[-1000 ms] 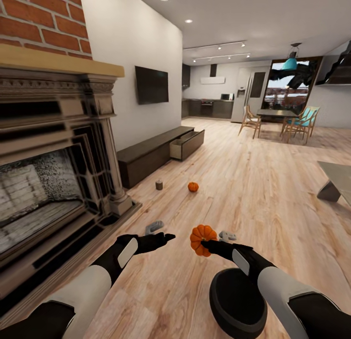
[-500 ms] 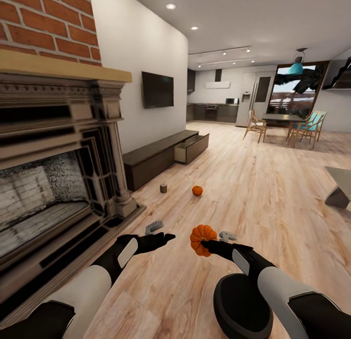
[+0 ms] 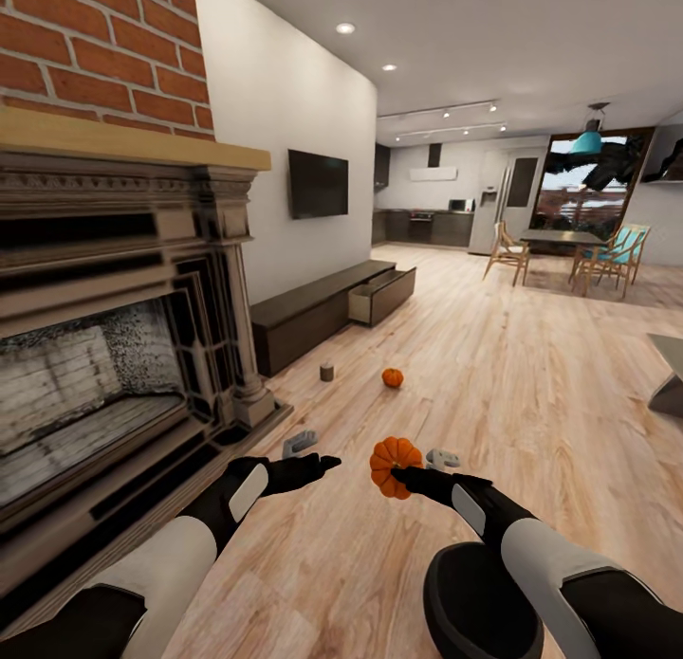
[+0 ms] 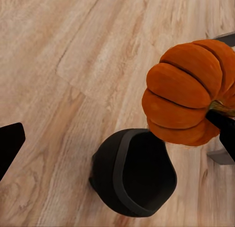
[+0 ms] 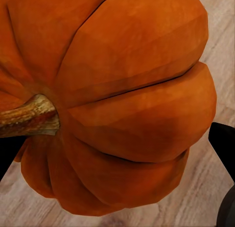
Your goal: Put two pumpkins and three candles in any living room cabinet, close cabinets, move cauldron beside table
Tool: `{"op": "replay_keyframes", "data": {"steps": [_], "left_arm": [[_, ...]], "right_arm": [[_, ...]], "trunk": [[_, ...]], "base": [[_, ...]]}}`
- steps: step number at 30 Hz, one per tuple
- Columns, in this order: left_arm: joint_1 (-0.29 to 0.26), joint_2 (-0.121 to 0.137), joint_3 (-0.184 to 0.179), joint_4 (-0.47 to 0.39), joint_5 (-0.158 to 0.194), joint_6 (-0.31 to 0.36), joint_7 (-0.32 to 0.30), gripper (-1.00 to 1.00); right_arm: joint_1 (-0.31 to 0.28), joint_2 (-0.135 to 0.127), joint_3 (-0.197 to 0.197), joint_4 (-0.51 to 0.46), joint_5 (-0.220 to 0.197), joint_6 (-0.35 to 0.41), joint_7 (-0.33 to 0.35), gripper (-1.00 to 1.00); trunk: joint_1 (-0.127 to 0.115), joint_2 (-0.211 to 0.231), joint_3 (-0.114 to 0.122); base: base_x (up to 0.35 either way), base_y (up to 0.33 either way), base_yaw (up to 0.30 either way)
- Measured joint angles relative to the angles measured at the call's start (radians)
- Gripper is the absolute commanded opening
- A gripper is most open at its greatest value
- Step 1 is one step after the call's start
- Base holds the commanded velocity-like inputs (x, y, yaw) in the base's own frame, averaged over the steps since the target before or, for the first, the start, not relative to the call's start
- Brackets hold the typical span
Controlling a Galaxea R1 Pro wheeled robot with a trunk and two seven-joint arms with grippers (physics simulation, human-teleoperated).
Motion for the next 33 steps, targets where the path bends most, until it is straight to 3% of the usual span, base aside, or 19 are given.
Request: {"op": "replay_keyframes", "data": {"steps": [18,33], "left_arm": [[0.000,0.000,0.000,0.018,0.000,-0.001,-0.001,1.00],[0.000,0.000,0.001,0.018,-0.001,-0.001,0.000,1.00]], "right_arm": [[0.000,0.000,0.000,0.000,0.001,0.000,0.000,-1.00],[0.000,0.001,0.002,0.000,0.001,0.001,-0.003,-1.00]], "trunk": [[0.000,0.000,0.026],[0.000,0.000,0.026]], "base": [[0.000,0.000,0.094],[0.000,0.226,0.005]]}}
